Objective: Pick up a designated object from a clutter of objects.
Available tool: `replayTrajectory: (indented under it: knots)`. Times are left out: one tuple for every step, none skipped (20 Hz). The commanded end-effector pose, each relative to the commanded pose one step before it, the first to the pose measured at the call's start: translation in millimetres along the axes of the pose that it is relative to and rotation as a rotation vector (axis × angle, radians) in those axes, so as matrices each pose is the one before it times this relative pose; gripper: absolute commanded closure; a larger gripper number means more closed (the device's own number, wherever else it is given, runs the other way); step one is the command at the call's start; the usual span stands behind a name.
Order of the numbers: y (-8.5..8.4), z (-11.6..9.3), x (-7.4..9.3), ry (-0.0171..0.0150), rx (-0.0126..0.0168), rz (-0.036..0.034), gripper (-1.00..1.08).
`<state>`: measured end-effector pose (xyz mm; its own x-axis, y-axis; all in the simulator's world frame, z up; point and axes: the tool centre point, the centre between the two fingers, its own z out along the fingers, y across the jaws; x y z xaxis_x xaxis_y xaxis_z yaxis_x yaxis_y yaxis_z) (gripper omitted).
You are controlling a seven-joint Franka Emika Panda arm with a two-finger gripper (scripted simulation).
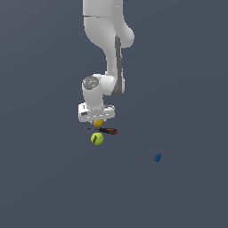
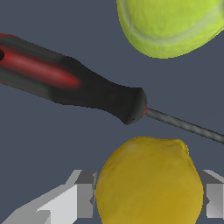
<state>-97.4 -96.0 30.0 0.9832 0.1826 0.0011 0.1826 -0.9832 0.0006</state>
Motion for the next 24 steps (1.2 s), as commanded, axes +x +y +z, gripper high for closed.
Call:
replayTrajectory:
  knots:
    - [-0.11,0.07,0.02,-0.00001,0.00017,-0.00028,1.08]
    - [0.01,-0.22,0.01,0.0,0.0,0.0,1.08]
    - [0.02,-0.66,0.03,0.0,0.0,0.0,1.08]
    - [0.03,-1.09,0.05,0.0,0.0,0.0,1.08]
    - [0.04,-1.53,0.08,0.0,0.0,0.0,1.08]
    - [0.05,-1.97,0.1,0.0,0.0,0.0,1.08]
    - [0.06,-2.41,0.12,0.0,0.0,0.0,1.08]
    - [0.07,-2.86,0.14,0.0,0.0,0.0,1.08]
    - [0.09,-3.31,0.16,0.0,0.0,0.0,1.08]
    - [0.1,-3.77,0.19,0.0,0.0,0.0,1.08]
    - [0.12,-4.23,0.21,0.0,0.0,0.0,1.08]
    - [0.14,-4.71,0.23,0.0,0.0,0.0,1.08]
    - [0.15,-5.18,0.26,0.0,0.0,0.0,1.08]
    - [0.17,-5.64,0.28,0.0,0.0,0.0,1.08]
    - [0.19,-6.1,0.3,0.0,0.0,0.0,1.08]
    - [0.22,-6.54,0.32,0.0,0.0,0.0,1.08]
    - [0.24,-6.97,0.35,0.0,0.0,0.0,1.08]
    - [0.27,-7.4,0.37,0.0,0.0,0.0,1.08]
    - [0.3,-7.81,0.39,0.0,0.0,0.0,1.08]
    - [0.57,-8.06,0.35,-0.00038,0.00001,0.00057,1.08]
    - [0.35,-8.64,0.43,0.0,0.0,0.0,1.08]
    - [0.38,-9.05,0.46,0.0,0.0,0.0,1.08]
    - [0.34,-9.26,0.5,-0.00031,-0.00061,0.00006,1.08]
    - [0.4,-9.24,0.48,0.0,0.0,0.0,1.08]
